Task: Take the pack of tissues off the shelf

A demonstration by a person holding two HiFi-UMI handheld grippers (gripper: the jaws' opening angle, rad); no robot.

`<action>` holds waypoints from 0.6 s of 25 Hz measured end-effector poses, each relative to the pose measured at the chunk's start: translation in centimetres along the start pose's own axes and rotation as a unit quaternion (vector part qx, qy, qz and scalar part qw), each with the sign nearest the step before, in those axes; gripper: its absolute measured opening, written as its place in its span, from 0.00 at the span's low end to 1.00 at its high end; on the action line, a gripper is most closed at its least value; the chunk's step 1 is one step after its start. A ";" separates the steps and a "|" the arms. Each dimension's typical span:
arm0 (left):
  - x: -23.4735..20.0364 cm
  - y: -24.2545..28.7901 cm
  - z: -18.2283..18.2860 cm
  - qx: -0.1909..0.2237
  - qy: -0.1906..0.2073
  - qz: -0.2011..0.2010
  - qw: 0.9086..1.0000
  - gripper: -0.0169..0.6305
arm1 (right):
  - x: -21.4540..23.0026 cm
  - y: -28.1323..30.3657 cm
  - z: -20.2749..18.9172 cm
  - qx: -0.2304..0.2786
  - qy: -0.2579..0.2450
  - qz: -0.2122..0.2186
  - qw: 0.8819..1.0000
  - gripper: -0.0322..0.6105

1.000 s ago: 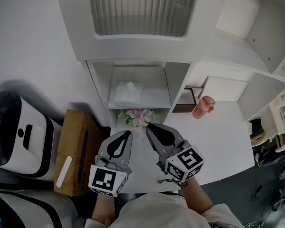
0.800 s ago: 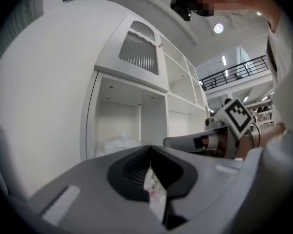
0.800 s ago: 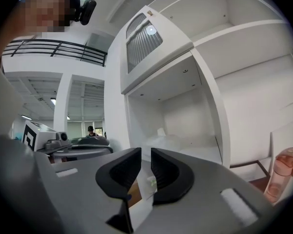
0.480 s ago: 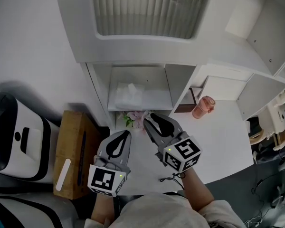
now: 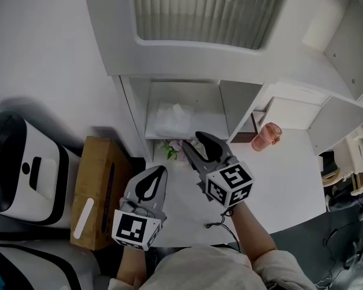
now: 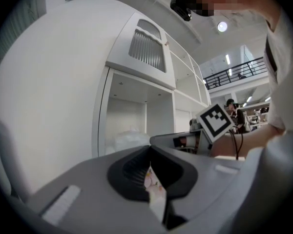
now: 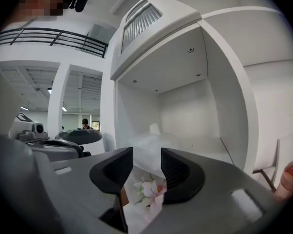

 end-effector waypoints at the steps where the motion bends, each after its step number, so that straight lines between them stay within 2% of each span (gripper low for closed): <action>1: -0.2 0.0 0.0 0.001 -0.001 0.002 1.000 0.03 | 0.1 0.3 -0.1 -0.001 0.000 -0.001 1.000 0.32; 11: -1.3 -0.5 -0.4 -0.003 -0.007 0.020 1.000 0.03 | 0.7 2.8 -0.5 -0.016 0.000 -0.020 1.000 0.38; 12: -1.5 -0.7 -0.5 -0.005 -0.007 0.023 1.000 0.03 | 0.8 2.9 -0.6 -0.019 0.001 -0.025 0.999 0.36; 14: -1.7 -0.9 -0.5 -0.007 -0.006 0.027 1.000 0.03 | 1.1 2.9 -0.8 -0.026 0.006 -0.035 0.999 0.24; 15: -1.8 -1.1 -0.6 -0.008 -0.006 0.029 1.000 0.03 | 1.2 2.8 -0.7 -0.026 0.010 -0.037 0.999 0.21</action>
Point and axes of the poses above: the fingertips, and each gripper's own axes: y forward along the fingers, x to its right, z out of its top, the point moved 7 cm from there along -y, backward along the fingers, and after that the axes turned 8 degrees about z, right-handed, at the moved point
